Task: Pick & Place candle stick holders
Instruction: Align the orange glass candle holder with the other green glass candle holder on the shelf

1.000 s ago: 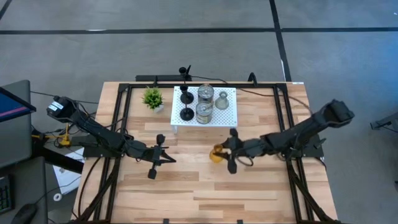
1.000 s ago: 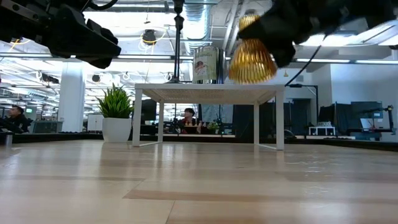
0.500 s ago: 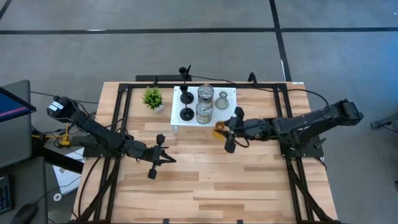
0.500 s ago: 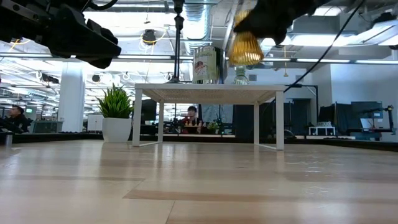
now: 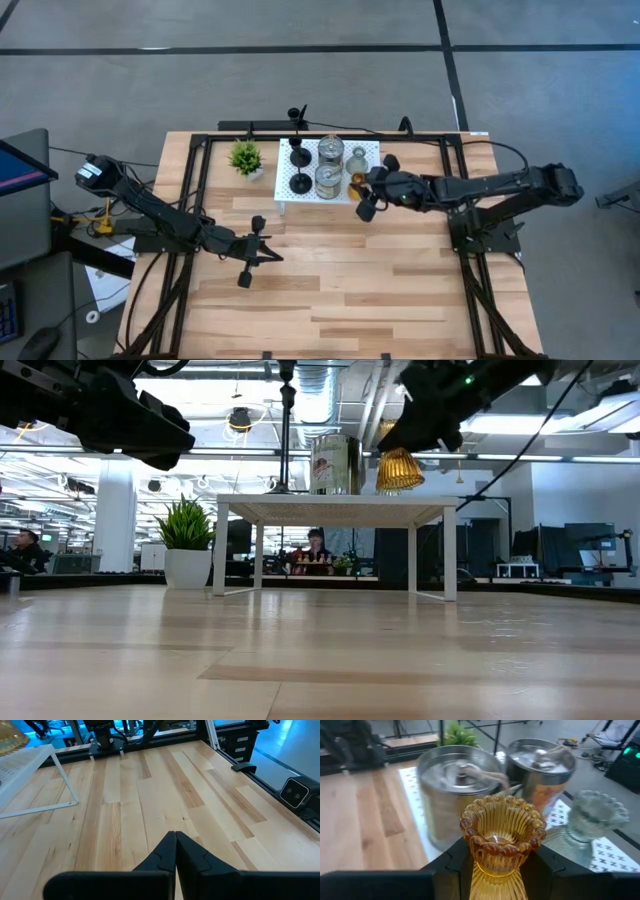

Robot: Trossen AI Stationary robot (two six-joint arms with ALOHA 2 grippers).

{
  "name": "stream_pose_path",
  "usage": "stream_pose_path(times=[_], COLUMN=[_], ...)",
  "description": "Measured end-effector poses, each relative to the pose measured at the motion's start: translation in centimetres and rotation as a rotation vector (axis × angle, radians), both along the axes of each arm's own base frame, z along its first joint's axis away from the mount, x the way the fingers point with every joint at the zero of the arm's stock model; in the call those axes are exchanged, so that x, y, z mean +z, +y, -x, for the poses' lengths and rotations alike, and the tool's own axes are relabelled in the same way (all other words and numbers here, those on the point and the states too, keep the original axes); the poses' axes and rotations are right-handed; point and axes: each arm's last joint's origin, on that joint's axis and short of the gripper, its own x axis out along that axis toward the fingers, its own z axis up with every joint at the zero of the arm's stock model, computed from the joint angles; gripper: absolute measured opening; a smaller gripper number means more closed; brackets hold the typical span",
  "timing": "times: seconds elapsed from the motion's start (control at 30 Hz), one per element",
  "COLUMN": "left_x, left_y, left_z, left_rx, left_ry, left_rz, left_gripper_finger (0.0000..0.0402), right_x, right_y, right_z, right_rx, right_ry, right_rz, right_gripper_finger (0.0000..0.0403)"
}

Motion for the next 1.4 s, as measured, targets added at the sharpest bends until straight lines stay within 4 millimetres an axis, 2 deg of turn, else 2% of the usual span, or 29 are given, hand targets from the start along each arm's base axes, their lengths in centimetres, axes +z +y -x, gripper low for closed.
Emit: stream_pose_path(times=[0.33,0.67,1.0,1.17,1.4], left_x=[0.0,0.0,0.0,0.0,0.0], left_y=[0.0,0.0,0.0,0.0,0.0], left_z=[0.0,0.0,0.0,0.0,0.0], left_rx=[0.0,0.0,-0.001,-0.001,-0.001], left_ry=[0.0,0.0,0.0,0.0,0.0], left_rz=[0.0,0.0,0.0,0.0,0.0], left_gripper_finger=[0.0004,0.0004,0.0004,0.0004,0.0004], right_x=[-0.4,-0.8,-2.4,-2.4,-2.0], right_y=[-1.5,-1.8,-2.3,-2.3,-2.2], right_z=[-0.2,-0.5,-1.6,-1.6,-1.1], right_rx=[-0.032,-0.068,-0.085,-0.085,-0.082], right_ry=[-0.026,-0.023,0.011,0.014,0.016], right_rz=[-0.095,-0.109,-0.133,-0.137,-0.136], right_gripper_finger=[0.012,0.012,0.0134,0.0141,0.0124])
